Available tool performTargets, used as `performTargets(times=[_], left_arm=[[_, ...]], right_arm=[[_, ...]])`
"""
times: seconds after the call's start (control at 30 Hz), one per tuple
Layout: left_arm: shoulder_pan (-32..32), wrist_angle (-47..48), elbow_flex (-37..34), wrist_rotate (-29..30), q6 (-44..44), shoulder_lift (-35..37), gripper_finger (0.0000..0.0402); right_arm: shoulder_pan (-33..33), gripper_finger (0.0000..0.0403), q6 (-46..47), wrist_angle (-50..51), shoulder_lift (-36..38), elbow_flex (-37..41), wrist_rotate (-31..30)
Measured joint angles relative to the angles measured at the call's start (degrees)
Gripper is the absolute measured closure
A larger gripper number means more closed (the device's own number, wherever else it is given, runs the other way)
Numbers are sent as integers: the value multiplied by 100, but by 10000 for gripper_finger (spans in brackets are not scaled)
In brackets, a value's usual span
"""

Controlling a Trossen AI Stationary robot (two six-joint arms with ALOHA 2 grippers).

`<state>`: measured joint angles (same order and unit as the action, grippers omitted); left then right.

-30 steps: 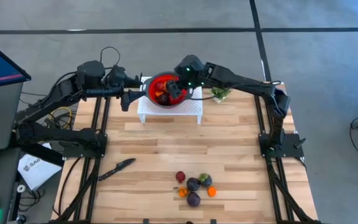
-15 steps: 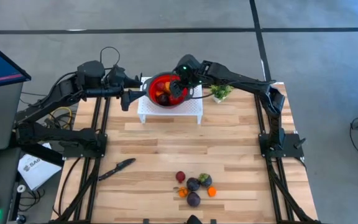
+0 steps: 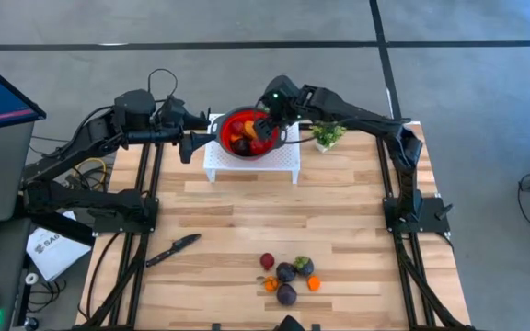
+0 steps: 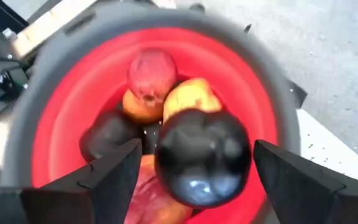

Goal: Pick & Place Fruit
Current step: Put the purple plum into the red strainer bowl on the shelf, then put the purple mangosteen into the red strainer bowl on the shelf

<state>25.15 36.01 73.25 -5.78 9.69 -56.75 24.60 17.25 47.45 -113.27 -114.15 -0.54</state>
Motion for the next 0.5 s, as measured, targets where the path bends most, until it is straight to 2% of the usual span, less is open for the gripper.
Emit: performTargets(times=[0.1,0.33,0.5], left_arm=[[0,0,1,5,0,0,152],[0,0,1,26,-24,0,152],[0,0,1,26,-28,-2,152]], right_arm=[[-23,101,-178,267,9,-386,-206],[-430,101,-731,1587,9,-1284,-1201],[-1061,101,-1382,2216,140,-1438,-1262]])
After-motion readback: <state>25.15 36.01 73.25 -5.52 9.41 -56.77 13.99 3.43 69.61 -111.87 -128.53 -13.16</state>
